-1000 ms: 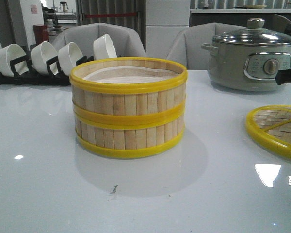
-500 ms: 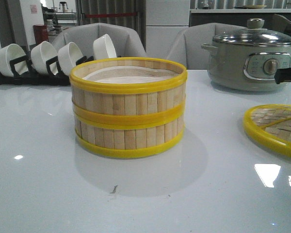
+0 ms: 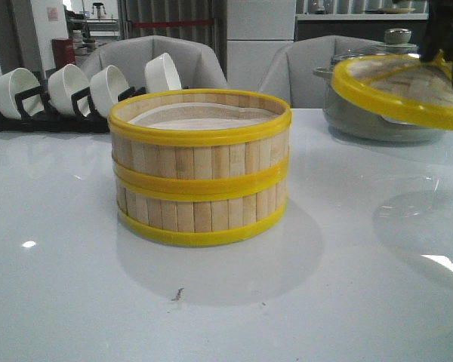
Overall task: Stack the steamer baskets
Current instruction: 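Lift the lid with the right gripper over the basket stack, then lower the lid onto the top basket and open the right gripper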
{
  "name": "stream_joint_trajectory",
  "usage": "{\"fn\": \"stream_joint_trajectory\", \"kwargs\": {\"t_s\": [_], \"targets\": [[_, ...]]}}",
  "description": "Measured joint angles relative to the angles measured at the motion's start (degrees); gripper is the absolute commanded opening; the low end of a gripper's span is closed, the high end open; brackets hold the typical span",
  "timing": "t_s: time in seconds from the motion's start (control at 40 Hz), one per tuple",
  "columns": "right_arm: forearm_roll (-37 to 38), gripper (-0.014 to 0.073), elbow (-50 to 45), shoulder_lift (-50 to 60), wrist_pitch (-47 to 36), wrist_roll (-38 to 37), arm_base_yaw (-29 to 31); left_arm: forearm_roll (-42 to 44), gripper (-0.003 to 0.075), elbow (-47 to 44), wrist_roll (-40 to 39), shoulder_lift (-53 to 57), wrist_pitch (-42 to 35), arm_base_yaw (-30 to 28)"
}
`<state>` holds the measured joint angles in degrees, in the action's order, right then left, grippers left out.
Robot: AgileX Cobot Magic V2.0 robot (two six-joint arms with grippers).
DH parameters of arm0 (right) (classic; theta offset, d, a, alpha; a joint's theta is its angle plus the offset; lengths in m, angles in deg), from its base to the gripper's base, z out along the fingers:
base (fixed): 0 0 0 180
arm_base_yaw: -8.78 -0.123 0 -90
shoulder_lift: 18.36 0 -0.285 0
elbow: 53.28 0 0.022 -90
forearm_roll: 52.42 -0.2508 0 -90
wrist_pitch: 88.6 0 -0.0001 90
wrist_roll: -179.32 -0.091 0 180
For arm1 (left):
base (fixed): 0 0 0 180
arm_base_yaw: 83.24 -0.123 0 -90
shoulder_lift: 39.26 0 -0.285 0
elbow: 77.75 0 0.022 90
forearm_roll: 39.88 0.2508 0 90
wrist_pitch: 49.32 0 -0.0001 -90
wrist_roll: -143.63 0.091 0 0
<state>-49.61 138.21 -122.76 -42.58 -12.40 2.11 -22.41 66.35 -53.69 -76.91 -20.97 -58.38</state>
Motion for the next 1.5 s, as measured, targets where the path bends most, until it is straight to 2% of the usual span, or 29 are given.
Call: {"fn": "stream_joint_trajectory", "kwargs": {"t_s": [0.3,0.62,0.88,1.5], "targets": [[-0.89,0.0057,15.9,-3.71,6.15,0.46,-13.66,0.0,0.0087,0.0,0.0,0.0,0.0,0.11],[-4.59,0.0057,29.39,-15.63,11.49,3.12,-22.77,0.0,0.0087,0.0,0.0,0.0,0.0,0.11],[-4.95,0.0057,30.98,-20.13,11.87,3.44,-25.06,0.0,0.0087,0.0,0.0,0.0,0.0,0.11],[-4.95,0.0057,31.34,-23.67,10.75,3.57,-25.17,0.0,0.0087,0.0,0.0,0.0,0.0,0.11]]}}
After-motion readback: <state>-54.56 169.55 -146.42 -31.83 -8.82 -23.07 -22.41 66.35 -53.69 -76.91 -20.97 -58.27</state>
